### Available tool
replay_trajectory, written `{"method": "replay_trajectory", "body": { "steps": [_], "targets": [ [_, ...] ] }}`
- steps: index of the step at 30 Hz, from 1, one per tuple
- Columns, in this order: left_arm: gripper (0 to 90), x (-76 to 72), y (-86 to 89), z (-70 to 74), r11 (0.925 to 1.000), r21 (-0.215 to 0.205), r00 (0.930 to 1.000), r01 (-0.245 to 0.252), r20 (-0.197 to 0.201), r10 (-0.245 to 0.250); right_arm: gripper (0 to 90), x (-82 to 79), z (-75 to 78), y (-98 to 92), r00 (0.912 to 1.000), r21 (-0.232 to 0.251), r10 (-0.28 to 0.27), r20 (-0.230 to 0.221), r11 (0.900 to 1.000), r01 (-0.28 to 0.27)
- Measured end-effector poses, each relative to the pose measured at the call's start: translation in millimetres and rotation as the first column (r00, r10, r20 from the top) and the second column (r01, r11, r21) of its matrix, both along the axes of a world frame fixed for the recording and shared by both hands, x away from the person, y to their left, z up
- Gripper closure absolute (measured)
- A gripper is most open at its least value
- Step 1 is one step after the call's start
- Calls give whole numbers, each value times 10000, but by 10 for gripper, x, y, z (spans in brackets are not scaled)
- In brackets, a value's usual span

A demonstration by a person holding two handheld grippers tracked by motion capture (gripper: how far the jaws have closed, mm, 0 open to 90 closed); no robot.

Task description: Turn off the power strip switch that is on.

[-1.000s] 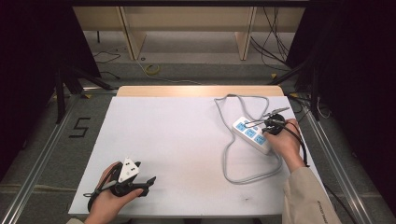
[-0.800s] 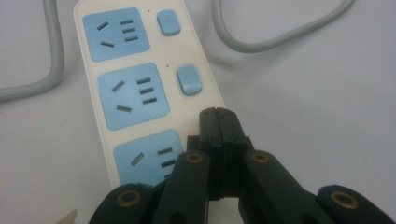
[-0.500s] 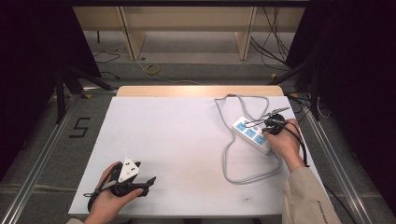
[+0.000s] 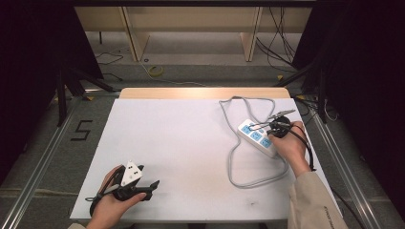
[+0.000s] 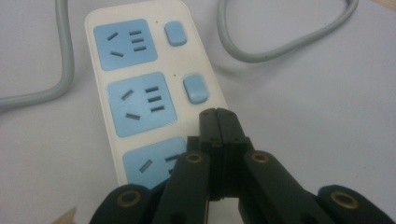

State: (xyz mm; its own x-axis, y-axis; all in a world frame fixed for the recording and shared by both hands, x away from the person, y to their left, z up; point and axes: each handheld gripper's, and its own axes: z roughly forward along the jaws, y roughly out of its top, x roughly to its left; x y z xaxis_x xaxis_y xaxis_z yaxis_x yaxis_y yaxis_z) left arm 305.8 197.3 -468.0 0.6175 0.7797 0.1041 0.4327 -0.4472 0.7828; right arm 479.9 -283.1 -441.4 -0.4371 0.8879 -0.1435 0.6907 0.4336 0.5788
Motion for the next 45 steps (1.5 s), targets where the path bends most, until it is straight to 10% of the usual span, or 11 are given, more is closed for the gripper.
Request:
{"method": "replay_trajectory", "body": {
  "steps": [45],
  "targets": [
    [242,-5,-2,2,10000,-7,10000,-41,45,41,900,-363,195,178,9893,1149,1162,884,9854,-1260]
  ]
}}
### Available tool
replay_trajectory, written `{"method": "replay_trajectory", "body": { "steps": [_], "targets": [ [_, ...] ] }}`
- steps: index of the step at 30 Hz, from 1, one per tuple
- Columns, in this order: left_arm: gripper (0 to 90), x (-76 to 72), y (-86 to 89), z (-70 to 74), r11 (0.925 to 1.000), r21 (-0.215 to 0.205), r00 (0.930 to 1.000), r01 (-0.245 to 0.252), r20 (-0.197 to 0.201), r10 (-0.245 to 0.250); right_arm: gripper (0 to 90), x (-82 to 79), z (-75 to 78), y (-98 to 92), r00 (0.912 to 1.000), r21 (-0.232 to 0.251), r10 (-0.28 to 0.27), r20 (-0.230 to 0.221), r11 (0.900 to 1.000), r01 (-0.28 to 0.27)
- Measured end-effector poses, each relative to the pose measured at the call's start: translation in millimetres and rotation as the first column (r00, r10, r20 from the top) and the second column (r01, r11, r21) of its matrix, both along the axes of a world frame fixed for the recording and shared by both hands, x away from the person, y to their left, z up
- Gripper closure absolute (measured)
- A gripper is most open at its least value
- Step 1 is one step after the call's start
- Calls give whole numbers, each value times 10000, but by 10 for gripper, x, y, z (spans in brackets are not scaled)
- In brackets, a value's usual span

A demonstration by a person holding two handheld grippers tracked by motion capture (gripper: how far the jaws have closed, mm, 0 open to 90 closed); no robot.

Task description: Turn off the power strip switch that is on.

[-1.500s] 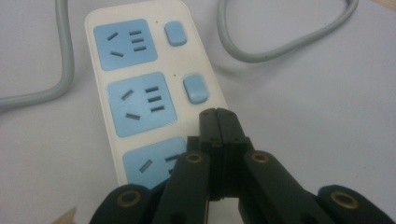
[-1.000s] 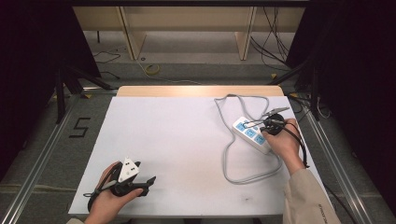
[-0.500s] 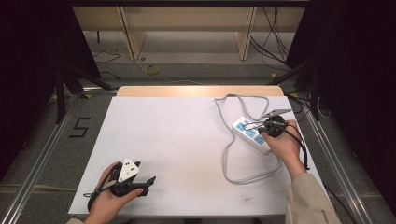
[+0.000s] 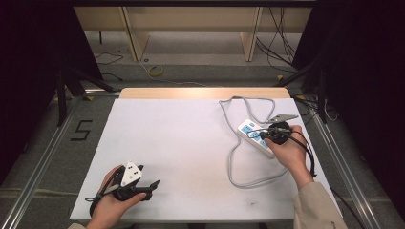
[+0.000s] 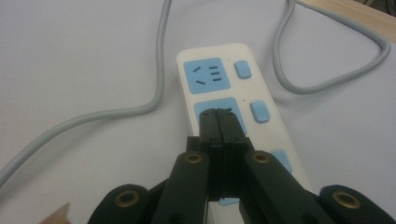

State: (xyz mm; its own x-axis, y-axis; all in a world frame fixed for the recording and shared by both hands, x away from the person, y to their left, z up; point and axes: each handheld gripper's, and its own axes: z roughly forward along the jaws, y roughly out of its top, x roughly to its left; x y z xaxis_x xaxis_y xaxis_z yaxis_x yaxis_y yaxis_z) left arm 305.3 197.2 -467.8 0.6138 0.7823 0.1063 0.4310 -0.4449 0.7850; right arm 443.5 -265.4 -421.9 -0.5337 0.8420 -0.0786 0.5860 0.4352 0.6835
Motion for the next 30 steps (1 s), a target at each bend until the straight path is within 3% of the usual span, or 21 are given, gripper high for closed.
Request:
{"method": "replay_trajectory", "body": {
  "steps": [30],
  "targets": [
    [242,0,1,1,10000,4,10000,-8,13,8,845,-261,10,178,9938,370,1060,333,9936,-1072]
  ]
}}
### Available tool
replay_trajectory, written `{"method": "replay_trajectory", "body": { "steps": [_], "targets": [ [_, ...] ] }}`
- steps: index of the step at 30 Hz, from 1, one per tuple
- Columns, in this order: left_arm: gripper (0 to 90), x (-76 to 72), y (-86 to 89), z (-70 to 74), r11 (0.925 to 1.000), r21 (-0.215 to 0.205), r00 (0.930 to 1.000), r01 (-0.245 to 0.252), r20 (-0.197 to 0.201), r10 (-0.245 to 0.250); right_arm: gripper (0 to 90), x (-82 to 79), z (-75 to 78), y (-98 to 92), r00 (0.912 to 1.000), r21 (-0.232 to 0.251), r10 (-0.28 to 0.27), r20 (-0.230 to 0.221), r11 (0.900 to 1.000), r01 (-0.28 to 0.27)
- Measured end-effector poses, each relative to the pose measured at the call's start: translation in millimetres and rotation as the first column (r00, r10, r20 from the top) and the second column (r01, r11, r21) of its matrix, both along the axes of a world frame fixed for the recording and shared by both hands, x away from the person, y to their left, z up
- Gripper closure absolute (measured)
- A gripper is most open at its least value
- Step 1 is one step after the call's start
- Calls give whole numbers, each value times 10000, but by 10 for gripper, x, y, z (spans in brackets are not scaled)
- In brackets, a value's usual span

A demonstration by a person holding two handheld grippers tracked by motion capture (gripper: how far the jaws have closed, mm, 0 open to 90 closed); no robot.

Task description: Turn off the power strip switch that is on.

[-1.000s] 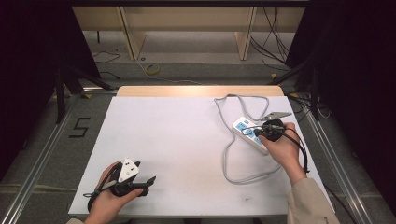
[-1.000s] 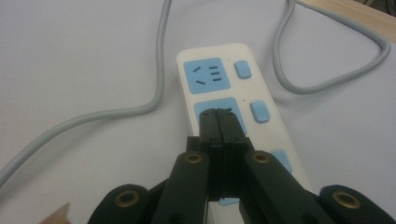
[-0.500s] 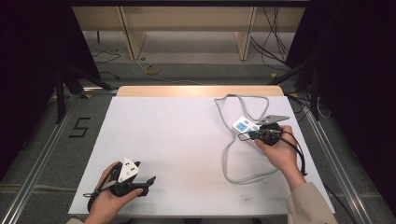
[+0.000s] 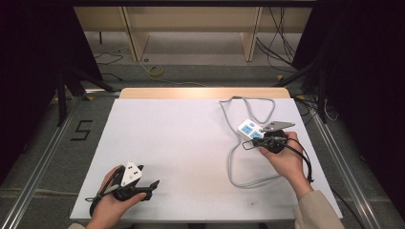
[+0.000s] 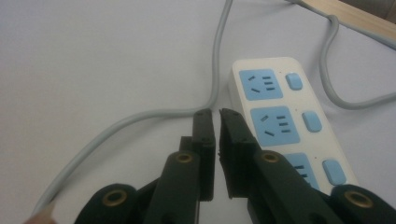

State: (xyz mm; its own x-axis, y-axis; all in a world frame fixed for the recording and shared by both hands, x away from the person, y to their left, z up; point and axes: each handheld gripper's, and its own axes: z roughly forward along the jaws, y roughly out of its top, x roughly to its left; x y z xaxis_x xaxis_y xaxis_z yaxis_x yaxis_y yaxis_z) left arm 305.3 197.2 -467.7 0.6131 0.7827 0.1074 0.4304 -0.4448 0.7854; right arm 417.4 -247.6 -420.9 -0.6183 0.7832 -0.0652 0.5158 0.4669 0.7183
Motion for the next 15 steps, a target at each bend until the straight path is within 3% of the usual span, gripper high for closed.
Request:
{"method": "replay_trajectory", "body": {
  "steps": [15],
  "targets": [
    [242,1,0,0,10000,-3,10000,-11,-4,11,821,-105,-46,33,9992,209,394,-112,9990,-391]
  ]
}}
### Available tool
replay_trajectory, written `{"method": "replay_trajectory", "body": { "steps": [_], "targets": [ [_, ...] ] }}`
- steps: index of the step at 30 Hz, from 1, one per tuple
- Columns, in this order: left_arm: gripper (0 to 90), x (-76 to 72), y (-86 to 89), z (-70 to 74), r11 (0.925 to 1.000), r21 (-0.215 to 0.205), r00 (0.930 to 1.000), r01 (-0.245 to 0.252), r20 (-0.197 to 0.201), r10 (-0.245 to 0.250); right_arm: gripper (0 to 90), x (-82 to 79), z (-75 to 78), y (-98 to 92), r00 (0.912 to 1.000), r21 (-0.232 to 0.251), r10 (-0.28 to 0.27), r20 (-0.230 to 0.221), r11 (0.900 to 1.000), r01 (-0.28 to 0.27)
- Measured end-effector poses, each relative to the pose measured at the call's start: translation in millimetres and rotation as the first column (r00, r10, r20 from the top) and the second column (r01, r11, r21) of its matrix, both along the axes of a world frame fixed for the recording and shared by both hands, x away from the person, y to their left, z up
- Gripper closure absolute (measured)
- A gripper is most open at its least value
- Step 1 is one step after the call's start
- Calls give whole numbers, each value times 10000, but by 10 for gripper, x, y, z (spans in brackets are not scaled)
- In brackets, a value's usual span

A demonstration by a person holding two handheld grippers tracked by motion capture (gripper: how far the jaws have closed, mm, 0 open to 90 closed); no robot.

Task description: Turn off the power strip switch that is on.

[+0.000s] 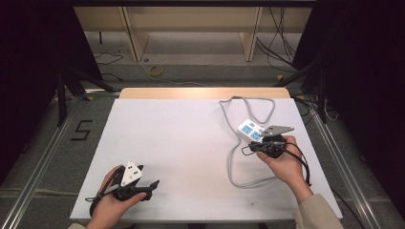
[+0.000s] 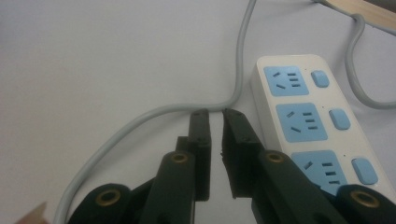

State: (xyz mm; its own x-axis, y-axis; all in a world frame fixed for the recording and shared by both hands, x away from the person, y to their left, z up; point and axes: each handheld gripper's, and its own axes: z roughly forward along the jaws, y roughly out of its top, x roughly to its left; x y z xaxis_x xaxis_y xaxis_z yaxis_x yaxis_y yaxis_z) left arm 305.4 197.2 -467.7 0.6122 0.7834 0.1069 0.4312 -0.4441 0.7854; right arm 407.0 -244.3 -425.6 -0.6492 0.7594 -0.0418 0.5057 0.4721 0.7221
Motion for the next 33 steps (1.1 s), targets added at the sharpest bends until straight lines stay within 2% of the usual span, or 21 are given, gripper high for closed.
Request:
{"method": "replay_trajectory", "body": {
  "steps": [16,33],
  "targets": [
    [242,2,5,2,10000,1,10000,-30,6,30,786,-108,-41,9,9996,59,247,-132,9997,-247],
    [242,3,7,2,10000,3,10000,-43,1,43,697,-205,-107,-42,9994,232,292,-175,9993,-288]
  ]
}}
